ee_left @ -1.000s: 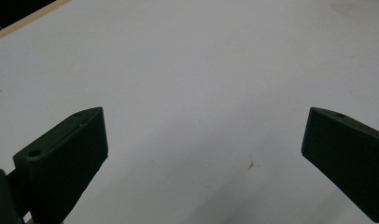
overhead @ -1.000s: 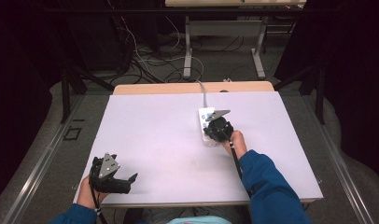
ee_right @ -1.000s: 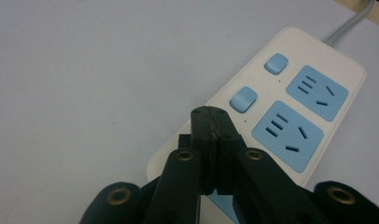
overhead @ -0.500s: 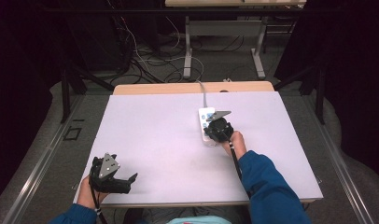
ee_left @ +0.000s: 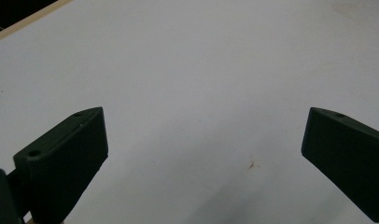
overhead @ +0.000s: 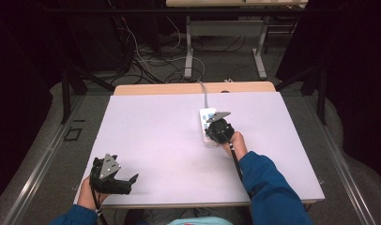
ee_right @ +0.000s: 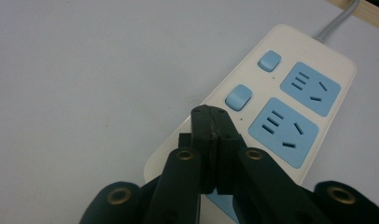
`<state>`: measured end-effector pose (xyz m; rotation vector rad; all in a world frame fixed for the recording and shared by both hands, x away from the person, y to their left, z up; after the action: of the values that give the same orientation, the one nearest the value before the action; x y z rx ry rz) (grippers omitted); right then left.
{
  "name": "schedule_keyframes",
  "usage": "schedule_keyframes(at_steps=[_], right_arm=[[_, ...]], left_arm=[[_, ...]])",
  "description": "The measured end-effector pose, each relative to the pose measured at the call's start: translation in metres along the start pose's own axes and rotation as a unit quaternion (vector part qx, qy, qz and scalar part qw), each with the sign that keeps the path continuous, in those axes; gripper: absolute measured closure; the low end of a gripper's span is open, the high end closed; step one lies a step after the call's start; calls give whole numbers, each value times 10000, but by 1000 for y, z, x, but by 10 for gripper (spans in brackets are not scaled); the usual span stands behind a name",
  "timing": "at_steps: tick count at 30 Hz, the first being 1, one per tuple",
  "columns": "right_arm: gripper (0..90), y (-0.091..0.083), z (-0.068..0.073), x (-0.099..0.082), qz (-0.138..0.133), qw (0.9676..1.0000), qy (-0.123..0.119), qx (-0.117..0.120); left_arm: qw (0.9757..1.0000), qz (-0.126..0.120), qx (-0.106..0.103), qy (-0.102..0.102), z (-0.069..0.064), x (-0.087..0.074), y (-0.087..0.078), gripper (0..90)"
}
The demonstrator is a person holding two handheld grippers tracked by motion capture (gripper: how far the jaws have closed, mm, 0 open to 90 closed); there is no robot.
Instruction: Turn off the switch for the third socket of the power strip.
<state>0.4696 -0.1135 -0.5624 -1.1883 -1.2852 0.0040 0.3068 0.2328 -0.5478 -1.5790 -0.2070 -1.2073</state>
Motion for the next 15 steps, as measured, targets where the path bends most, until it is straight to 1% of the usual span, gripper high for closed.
schedule_keyframes(at_steps=[5, 6, 7, 10, 11, 12, 13, 15], right_arm=[[900, 0, 0, 1, 2, 10000, -7, -24], [900, -1, 0, 0, 94, 10000, -29, -2], [900, -1, 0, 0, 105, 9999, -49, -9], [900, -1, 0, 0, 93, 10000, -26, 11], [900, 0, 0, 1, 41, 10000, -28, -16], [900, 0, 0, 1, 53, 10000, -28, -2], [900, -1, 0, 0, 120, 9999, -38, 9], [900, 0, 0, 0, 26, 10000, -25, 10]], left_arm=[[10000, 17, 2, 16, 0, 0, 0, 4], [10000, 18, 4, 17, 0, 0, 0, 4], [10000, 18, 6, 13, 0, 0, 0, 4], [10000, 0, 24, 8, 0, 0, 0, 4], [10000, -9, 53, 34, 1, 0, -1, 4], [10000, -5, 52, 25, 1, 0, -1, 5], [10000, -2, 56, 24, 1, 0, 0, 4], [10000, -1, 46, 28, 1, 0, 0, 5]])
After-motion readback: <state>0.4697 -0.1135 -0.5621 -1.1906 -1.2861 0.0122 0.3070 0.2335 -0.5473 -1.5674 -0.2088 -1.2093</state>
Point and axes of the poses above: each handheld gripper's, and its own axes: y roughly forward along the jaws, x roughly out of its top, z roughly to its left, the point moved 4 cm from there along y, roughly forward along the jaws, and after that the axes turned 6 degrees about -y, right-handed, at the moved point
